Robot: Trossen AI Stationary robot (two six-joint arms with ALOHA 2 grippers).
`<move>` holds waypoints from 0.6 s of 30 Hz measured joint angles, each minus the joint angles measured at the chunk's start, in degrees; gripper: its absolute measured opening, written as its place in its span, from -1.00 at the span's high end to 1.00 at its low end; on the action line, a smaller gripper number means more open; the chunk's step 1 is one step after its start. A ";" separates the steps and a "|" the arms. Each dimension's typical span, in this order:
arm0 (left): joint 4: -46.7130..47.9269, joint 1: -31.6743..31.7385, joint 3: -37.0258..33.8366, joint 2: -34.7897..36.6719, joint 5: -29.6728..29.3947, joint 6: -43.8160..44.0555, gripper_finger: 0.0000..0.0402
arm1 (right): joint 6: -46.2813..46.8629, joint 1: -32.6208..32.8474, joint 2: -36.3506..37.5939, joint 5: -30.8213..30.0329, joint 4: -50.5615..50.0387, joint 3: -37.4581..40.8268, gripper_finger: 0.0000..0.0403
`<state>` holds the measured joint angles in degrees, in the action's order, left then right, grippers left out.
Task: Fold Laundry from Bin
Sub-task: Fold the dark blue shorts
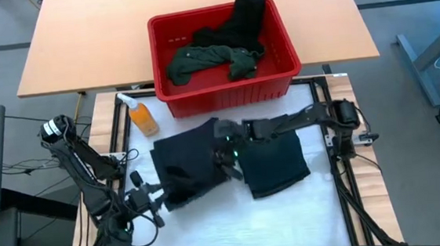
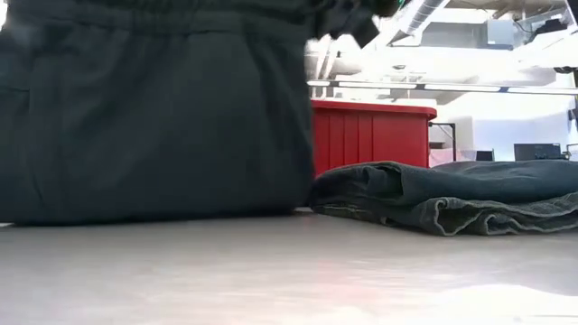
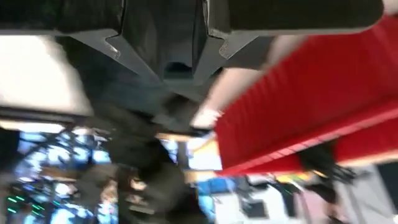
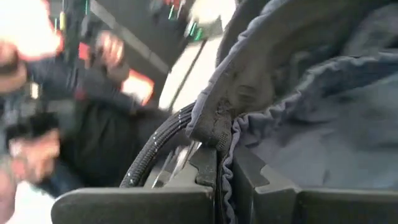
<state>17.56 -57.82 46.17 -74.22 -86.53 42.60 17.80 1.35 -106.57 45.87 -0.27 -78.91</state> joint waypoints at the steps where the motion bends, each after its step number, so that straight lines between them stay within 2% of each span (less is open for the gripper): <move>1: 1.40 0.00 0.00 0.04 -1.71 1.19 0.63 | -1.58 1.31 0.24 -0.11 -2.20 0.00 0.82; 4: 8.21 0.79 0.00 0.43 -3.39 7.07 0.63 | -4.96 5.18 0.57 -3.06 -7.17 0.00 0.82; 7: 17.22 4.81 -1.27 0.56 -2.25 21.12 0.63 | -5.83 8.47 0.56 -6.88 -8.90 0.00 0.82; 10: 16.78 10.68 -5.33 -1.16 5.21 32.19 0.63 | -5.90 10.98 0.55 -11.32 -9.45 0.00 0.82; 13: 3.17 13.63 -10.02 -4.76 12.11 30.26 0.63 | -5.89 12.87 0.53 -13.08 -9.67 0.00 0.82; 15: -13.65 14.24 -12.28 -8.40 14.99 22.27 0.63 | -5.88 14.07 0.69 -14.66 -9.65 0.00 0.82; 18: -35.26 15.41 -13.40 -15.63 23.30 7.16 0.63 | -5.33 15.51 1.09 -17.73 -9.52 0.00 0.82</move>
<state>-17.70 -42.42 32.77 -89.85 -63.23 49.76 12.47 16.85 -105.47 28.14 -9.78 -78.91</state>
